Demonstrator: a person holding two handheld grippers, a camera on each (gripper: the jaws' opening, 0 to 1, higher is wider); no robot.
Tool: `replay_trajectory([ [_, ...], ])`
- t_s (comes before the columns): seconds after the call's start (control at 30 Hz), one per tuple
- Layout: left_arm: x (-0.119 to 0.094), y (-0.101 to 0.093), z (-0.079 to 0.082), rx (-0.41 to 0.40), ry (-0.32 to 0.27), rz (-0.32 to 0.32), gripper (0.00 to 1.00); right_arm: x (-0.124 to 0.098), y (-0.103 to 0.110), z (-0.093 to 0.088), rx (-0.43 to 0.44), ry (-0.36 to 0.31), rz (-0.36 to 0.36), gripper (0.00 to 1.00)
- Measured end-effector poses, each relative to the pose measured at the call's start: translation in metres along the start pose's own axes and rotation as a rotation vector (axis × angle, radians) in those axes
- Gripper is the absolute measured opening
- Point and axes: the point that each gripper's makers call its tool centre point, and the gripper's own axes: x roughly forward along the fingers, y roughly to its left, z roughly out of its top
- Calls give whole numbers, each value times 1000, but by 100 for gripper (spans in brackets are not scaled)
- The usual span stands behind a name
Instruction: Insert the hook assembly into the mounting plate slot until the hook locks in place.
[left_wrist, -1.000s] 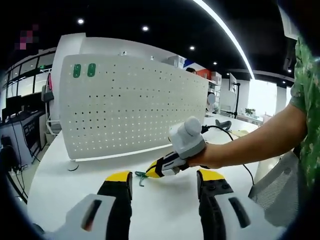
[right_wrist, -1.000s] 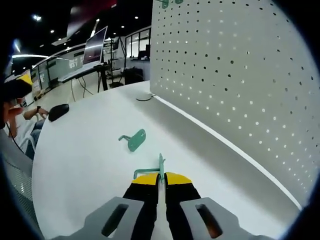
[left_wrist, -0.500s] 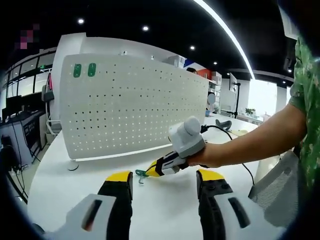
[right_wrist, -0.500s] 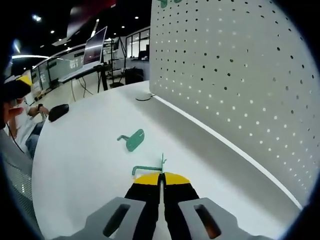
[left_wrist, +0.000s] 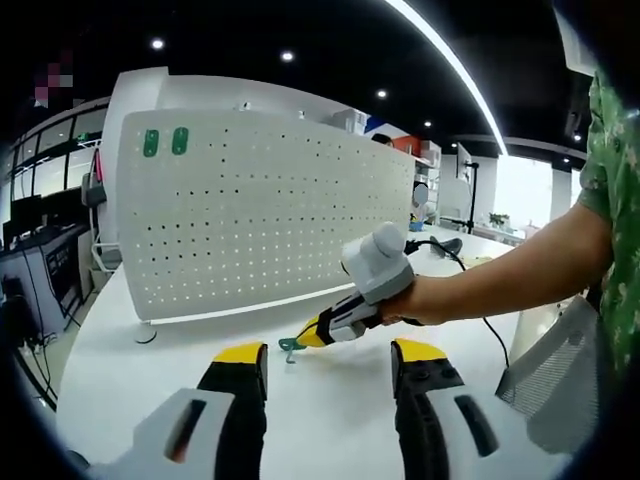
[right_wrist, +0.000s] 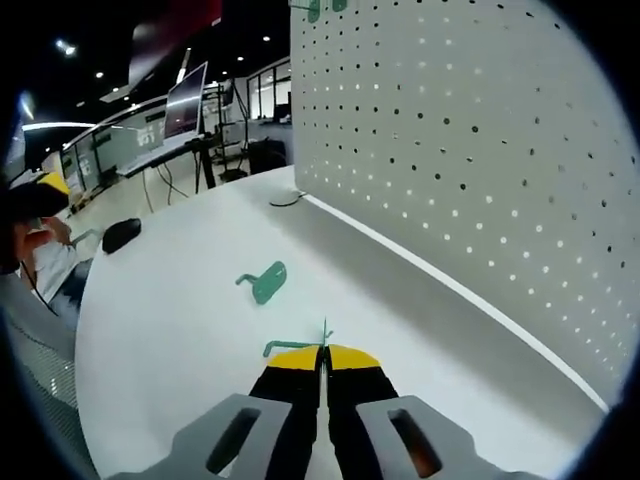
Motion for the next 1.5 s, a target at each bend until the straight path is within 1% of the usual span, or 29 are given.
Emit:
replay_trajectory([
  [0.4,0,-2,1,18,2,-5,49,-15,-1,1,1,11,-1,0],
  [0.57,1,-4,0,49,9,-8,48,-23,2,6,3,16,6,0],
  [0.7,2,-7,0,68,12,-11,48,-30,3,13,-3,9,12,0],
  [0.87,1,-6,1,78,8,-7,48,-39,5,20,21,1,24,0],
  [1.0,0,-6,3,87,2,-2,48,-52,8,29,40,-16,39,0],
  [1.17,0,-12,6,116,-4,-8,47,-68,10,41,66,-40,53,0],
  [1.23,1,-14,8,135,-6,-10,47,-74,12,47,82,-51,63,0],
  [1.5,-1,-15,20,154,-41,-15,46,-100,25,68,106,-80,105,0],
])
